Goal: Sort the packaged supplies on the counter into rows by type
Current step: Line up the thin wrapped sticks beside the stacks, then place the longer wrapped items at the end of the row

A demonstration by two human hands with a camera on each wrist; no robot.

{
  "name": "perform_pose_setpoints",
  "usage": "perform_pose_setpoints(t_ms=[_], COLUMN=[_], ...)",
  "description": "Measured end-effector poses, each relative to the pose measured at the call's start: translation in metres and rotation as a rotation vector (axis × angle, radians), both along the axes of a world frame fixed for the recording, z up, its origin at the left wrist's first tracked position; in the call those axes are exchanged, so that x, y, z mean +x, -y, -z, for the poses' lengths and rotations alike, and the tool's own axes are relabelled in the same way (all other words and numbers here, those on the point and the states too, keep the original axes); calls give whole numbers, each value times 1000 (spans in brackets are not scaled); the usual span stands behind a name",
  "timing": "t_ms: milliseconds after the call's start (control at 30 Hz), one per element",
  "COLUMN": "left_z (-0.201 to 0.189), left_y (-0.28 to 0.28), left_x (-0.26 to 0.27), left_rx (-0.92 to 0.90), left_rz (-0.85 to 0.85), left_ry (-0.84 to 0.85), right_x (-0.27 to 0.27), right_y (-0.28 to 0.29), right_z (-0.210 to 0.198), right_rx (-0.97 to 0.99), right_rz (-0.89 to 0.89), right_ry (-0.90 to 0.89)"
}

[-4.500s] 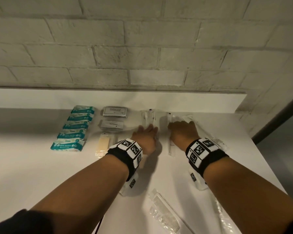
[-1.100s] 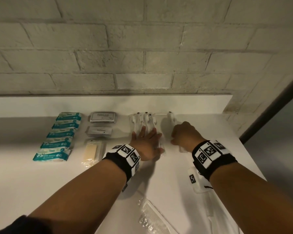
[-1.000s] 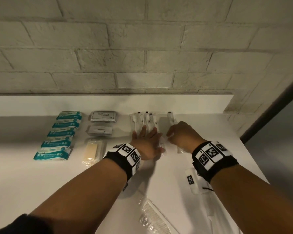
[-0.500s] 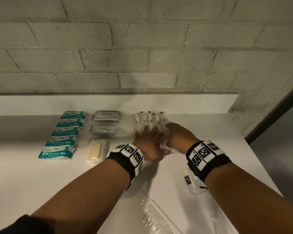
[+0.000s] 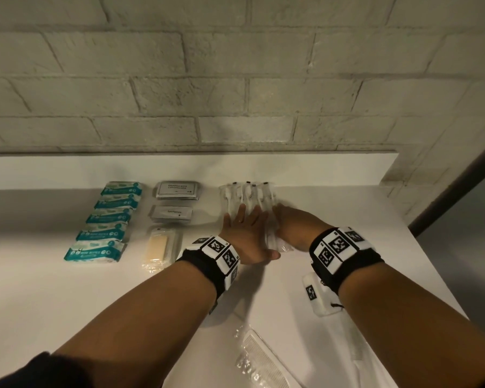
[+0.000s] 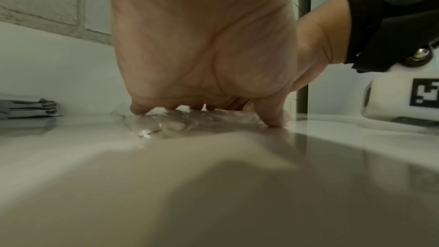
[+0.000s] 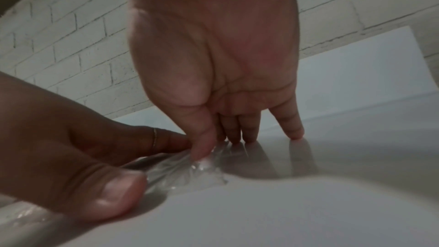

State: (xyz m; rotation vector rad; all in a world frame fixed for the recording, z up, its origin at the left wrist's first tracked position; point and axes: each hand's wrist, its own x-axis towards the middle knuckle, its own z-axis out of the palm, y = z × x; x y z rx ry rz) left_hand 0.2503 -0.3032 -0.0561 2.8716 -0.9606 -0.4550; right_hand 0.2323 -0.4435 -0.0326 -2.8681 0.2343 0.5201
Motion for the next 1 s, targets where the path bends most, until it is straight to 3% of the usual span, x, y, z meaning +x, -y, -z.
perform_pose_setpoints(t_ms=[433, 667, 767, 867, 1000], left_z=[-13, -46, -53, -43, -28], left_y=[-8, -30, -40, -50, -58], left_x=[-4, -59, -98, -131, -142], left_rx=[-34, -242, -133, 33, 21], left_rz=[18, 180, 332, 395, 327], left_ry=[4, 31, -118, -236, -191], right_x=[-24, -103, -151, -195, -225], right_y=[16, 22, 21, 14, 4], right_z=[-21, -44, -52, -57, -47], right_rx=[122, 204, 262, 109, -89], right_rz=[143, 175, 190, 185, 318], right_ry=[-4, -50, -4, -51, -119])
